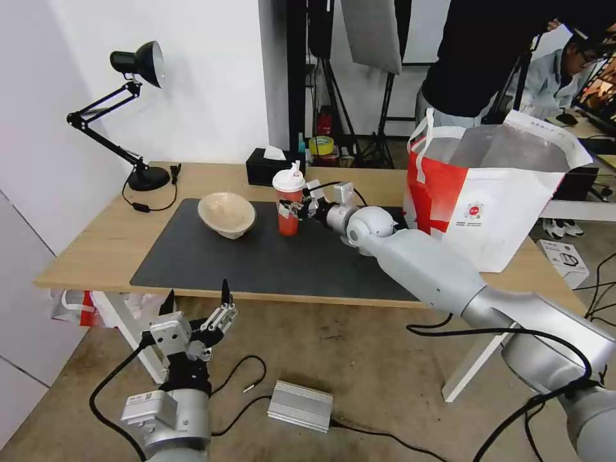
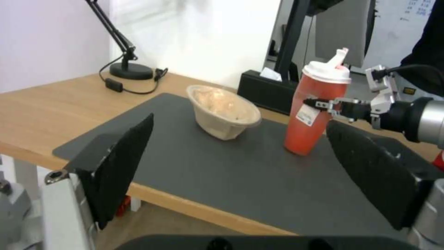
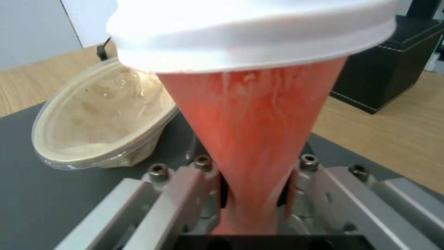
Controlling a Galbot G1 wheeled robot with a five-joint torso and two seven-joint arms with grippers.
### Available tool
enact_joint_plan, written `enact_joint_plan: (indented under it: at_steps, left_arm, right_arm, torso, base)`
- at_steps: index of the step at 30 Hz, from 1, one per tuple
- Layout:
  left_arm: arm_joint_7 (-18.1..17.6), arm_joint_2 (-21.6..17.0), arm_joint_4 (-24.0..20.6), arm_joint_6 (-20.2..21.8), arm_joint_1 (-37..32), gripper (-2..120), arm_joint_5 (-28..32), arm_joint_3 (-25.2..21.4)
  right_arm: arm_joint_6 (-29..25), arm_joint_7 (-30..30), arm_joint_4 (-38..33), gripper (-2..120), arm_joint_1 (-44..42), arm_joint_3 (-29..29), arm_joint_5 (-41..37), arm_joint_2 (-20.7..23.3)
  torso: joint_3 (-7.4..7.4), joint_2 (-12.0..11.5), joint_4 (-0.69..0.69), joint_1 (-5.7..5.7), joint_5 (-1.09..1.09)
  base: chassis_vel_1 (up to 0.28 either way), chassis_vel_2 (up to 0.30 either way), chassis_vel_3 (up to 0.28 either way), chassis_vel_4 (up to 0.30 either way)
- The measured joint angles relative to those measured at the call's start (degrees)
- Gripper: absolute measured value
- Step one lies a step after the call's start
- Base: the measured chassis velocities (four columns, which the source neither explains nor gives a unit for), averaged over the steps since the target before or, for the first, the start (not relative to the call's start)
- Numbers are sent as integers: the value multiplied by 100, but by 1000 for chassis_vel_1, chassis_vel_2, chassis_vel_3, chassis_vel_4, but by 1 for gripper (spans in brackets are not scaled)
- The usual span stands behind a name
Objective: Pick up the trash from the table and place it into the takeout bag.
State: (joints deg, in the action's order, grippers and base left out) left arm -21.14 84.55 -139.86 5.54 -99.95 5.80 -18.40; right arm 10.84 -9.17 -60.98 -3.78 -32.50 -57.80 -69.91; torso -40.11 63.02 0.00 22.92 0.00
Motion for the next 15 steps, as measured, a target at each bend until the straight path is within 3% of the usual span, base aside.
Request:
enact_joint_plan:
  at_steps: [5, 15]
  left_arm:
    - [0, -13, 15, 0, 12, 100, 0, 6]
    - [-3, -41, 2, 8, -1, 100, -1, 1]
  right_arm:
    - [-9, 21, -339, 3, 99, 25, -108, 205]
    - [24, 310, -1400, 3, 221, 122, -317, 857]
  torso:
    - [0, 0, 0, 0, 0]
    - [0, 0, 0, 0, 0]
  base:
    - [0, 0, 0, 0]
    - [0, 0, 0, 0]
